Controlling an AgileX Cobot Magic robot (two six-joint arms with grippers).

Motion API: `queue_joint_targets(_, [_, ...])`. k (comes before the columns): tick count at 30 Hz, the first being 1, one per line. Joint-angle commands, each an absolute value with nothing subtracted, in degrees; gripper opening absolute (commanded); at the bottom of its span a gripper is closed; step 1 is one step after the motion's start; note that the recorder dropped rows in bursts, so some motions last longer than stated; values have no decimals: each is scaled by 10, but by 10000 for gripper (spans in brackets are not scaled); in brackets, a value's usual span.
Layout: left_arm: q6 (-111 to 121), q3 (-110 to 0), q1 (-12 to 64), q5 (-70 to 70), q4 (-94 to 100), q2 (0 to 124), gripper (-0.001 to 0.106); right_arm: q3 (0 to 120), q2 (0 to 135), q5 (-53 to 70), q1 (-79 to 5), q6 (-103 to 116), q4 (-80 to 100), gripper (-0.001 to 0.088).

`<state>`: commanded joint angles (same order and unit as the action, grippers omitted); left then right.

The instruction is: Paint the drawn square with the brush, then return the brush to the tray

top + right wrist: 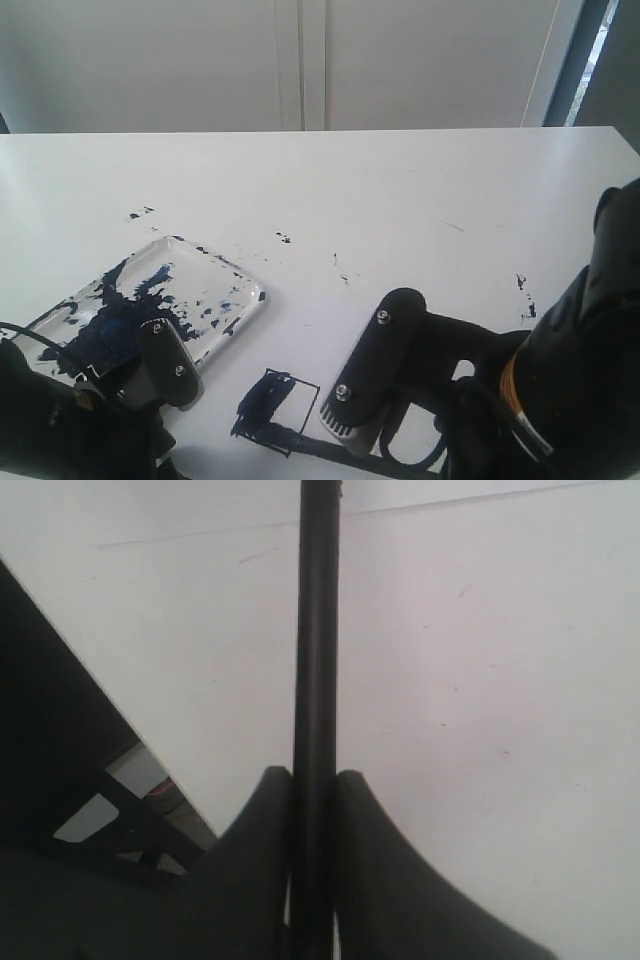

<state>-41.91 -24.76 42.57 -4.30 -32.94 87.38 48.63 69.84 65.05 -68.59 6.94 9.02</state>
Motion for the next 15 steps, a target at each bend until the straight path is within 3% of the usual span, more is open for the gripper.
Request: queue_joint_targets(15, [-419, -248, 426, -43, -329, 874, 579, 486, 698, 637, -686, 118, 144, 0])
